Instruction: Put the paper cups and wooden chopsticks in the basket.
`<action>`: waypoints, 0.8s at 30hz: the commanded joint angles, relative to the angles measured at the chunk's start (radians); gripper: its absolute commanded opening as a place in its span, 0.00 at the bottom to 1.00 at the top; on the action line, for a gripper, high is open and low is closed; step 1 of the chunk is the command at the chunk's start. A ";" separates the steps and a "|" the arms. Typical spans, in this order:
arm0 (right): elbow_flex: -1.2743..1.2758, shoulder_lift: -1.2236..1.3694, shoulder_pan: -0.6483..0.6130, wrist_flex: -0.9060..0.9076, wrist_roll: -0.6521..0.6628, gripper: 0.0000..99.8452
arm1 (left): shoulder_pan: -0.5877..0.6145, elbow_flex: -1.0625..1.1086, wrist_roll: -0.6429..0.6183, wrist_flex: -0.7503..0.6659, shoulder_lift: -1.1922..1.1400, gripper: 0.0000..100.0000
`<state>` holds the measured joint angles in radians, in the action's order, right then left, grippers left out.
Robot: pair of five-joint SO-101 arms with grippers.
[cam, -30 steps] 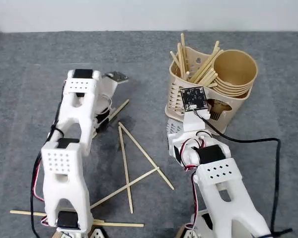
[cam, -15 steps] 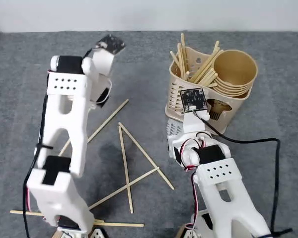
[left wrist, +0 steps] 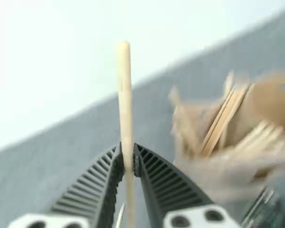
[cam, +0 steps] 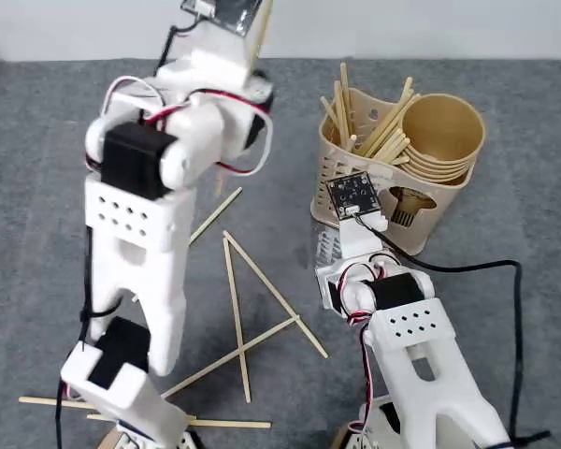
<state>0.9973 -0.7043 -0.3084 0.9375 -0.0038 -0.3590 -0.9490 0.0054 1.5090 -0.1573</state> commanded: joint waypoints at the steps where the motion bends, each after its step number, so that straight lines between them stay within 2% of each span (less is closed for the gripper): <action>1: -0.006 -0.027 0.002 0.010 0.011 0.01 | -0.054 -0.047 -0.066 -0.206 0.064 0.01; 9: -0.006 -0.027 0.002 0.005 0.011 0.01 | -0.135 0.005 -0.169 -0.542 0.043 0.01; 14: -0.006 -0.027 0.002 0.004 0.011 0.01 | -0.163 0.110 -0.172 -0.675 -0.043 0.01; 19: -0.006 -0.027 0.002 0.004 0.011 0.01 | -0.155 0.157 -0.172 -0.706 -0.129 0.02; 24: -0.006 -0.027 0.004 0.002 0.011 0.01 | -0.138 0.177 -0.190 -0.620 -0.152 0.14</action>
<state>0.9973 -0.7043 -0.3084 0.9375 -0.0038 -0.5109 -0.7618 -0.1603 0.8493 -0.3276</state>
